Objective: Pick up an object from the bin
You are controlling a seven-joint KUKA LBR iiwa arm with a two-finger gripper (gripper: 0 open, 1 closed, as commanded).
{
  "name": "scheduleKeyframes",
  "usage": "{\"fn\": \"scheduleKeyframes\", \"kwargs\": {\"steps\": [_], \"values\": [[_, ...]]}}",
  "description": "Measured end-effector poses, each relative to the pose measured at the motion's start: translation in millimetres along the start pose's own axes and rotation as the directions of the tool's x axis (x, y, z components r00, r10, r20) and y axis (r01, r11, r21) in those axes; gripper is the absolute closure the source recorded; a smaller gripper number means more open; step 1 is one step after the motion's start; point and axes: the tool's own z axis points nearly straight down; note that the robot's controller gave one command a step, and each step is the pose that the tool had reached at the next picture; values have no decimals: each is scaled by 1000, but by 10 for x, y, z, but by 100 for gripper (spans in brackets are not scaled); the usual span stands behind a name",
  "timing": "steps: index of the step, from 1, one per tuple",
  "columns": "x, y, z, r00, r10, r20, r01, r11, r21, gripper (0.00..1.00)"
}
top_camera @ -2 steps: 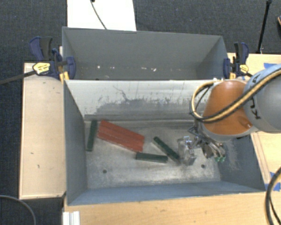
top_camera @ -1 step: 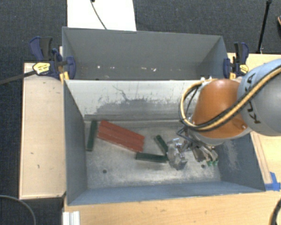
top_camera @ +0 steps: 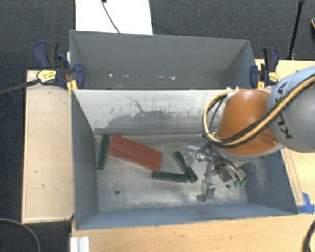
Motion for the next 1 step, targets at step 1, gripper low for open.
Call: {"fn": "scheduleKeyframes", "kwargs": {"steps": [1], "values": [[-182, 638, 541, 1000, 9, -4, -9, 1000, -4, 0]]}}
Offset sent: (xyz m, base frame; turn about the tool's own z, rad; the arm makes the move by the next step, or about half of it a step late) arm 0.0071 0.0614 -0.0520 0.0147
